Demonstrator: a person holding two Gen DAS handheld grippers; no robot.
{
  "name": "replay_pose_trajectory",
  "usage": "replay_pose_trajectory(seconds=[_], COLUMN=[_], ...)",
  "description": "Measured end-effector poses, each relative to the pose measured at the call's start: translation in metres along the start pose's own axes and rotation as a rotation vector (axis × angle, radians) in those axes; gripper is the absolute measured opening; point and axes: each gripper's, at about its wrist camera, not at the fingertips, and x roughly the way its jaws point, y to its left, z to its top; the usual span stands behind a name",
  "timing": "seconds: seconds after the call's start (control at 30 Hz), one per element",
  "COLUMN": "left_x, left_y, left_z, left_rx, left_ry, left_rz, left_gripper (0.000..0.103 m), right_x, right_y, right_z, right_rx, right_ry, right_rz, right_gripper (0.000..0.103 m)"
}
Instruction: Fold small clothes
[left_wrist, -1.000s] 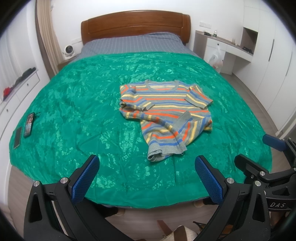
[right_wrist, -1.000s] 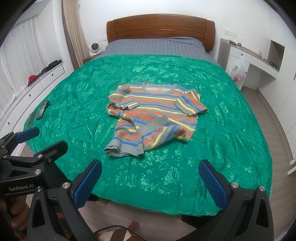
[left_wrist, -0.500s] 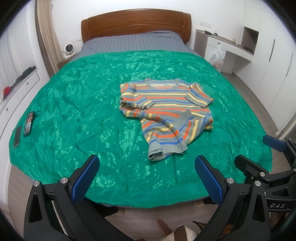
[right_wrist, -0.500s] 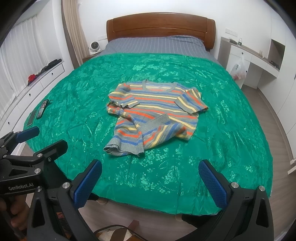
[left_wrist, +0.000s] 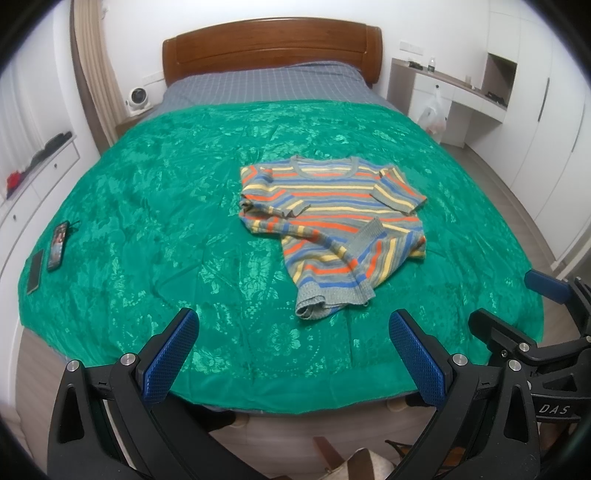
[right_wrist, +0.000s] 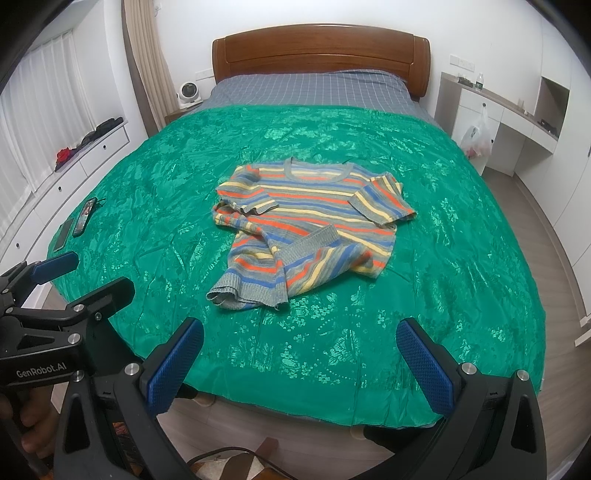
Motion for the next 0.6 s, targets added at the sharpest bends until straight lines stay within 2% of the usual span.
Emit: replay_pose_trajectory(seconds=[0.33, 0.6], left_x=[0.003, 0.011], left_y=[0.021, 0.016], left_z=[0.003, 0.001], left_rx=[-0.054, -0.031], left_ry=[-0.009, 0.018], left_rz=[0.027, 0.012], left_gripper=[0.103, 0.103], right_x=[-0.002, 0.005], right_y=[-0.001, -0.011], right_z=[-0.004, -0.004], right_rx=[0.012, 0.041], right_ry=[-0.016, 0.002], right_rz=[-0.007, -0.013], right_gripper=[0.103, 0.103])
